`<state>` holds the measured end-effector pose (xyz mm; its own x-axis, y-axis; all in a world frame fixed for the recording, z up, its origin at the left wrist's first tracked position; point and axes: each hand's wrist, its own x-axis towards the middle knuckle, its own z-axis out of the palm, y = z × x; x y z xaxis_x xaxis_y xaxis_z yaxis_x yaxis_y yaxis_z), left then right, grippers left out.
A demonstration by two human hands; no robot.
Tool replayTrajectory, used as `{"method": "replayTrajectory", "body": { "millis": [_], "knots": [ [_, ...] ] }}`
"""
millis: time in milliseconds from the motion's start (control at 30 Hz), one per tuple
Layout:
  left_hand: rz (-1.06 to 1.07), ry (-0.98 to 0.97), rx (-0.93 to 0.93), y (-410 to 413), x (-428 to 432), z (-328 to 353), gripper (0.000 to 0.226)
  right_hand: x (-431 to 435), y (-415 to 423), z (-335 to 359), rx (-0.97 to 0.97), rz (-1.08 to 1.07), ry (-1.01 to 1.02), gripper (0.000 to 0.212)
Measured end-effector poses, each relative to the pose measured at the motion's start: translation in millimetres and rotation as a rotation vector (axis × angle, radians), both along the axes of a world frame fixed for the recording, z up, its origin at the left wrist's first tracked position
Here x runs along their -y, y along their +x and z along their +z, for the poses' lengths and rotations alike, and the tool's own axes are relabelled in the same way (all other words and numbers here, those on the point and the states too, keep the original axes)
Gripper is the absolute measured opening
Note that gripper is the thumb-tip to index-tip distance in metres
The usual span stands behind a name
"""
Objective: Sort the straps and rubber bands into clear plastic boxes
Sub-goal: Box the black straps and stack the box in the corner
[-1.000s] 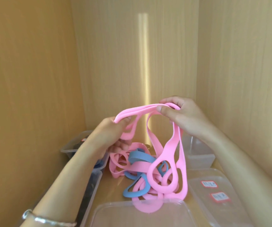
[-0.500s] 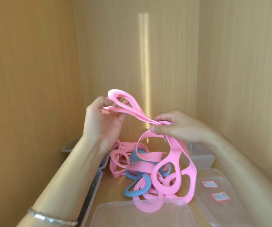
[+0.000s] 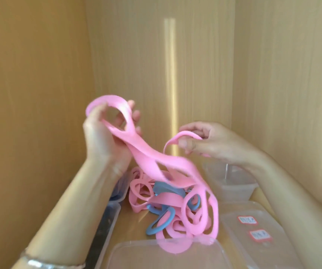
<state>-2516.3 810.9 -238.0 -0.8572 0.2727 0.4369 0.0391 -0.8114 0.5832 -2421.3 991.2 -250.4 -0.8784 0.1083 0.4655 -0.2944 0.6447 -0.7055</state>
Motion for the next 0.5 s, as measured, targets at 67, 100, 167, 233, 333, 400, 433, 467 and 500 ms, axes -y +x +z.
{"method": "replayTrajectory", "body": {
  "millis": [67, 100, 167, 233, 333, 400, 433, 467, 500],
  "knots": [
    [0.048, 0.046, -0.001, -3.9, 10.8, 6.3, 0.017, -2.3, -2.4, 0.5, -0.078, 0.006, -0.106, 0.035],
    [0.069, 0.051, -0.006, -4.7, 14.1, 7.7, 0.019, -3.8, -4.0, 1.0, -0.137, 0.0, -0.149, 0.036],
    [0.105, 0.028, -0.021, -3.6, 15.5, 7.6, 0.027, -5.1, -5.6, 3.4, -0.304, -0.018, -0.232, 0.036],
    [0.142, -0.037, -0.044, -0.8, 10.7, 4.8, 0.032, -6.7, -4.8, 6.4, -0.482, -0.052, -0.284, 0.03],
    [0.171, -0.179, -0.095, 5.0, -1.4, -2.1, 0.035, -4.2, -1.3, 7.7, -0.655, -0.11, -0.184, 0.027],
    [0.197, -0.282, -0.165, 9.4, -8.6, -6.6, 0.038, 1.0, -1.4, 7.8, -0.716, -0.125, -0.145, 0.031],
    [0.213, -0.331, -0.208, 12.4, -11.3, -8.7, 0.041, 3.9, -1.5, 8.0, -0.726, -0.121, -0.129, 0.031],
    [0.223, -0.373, -0.25, 15.4, -13.7, -10.8, 0.044, 6.3, -1.8, 8.0, -0.713, -0.113, -0.104, 0.031],
    [0.232, -0.41, -0.281, 17.0, -16.1, -13.4, 0.048, 8.0, -1.9, 7.9, -0.672, -0.094, -0.07, 0.032]
  ]
}}
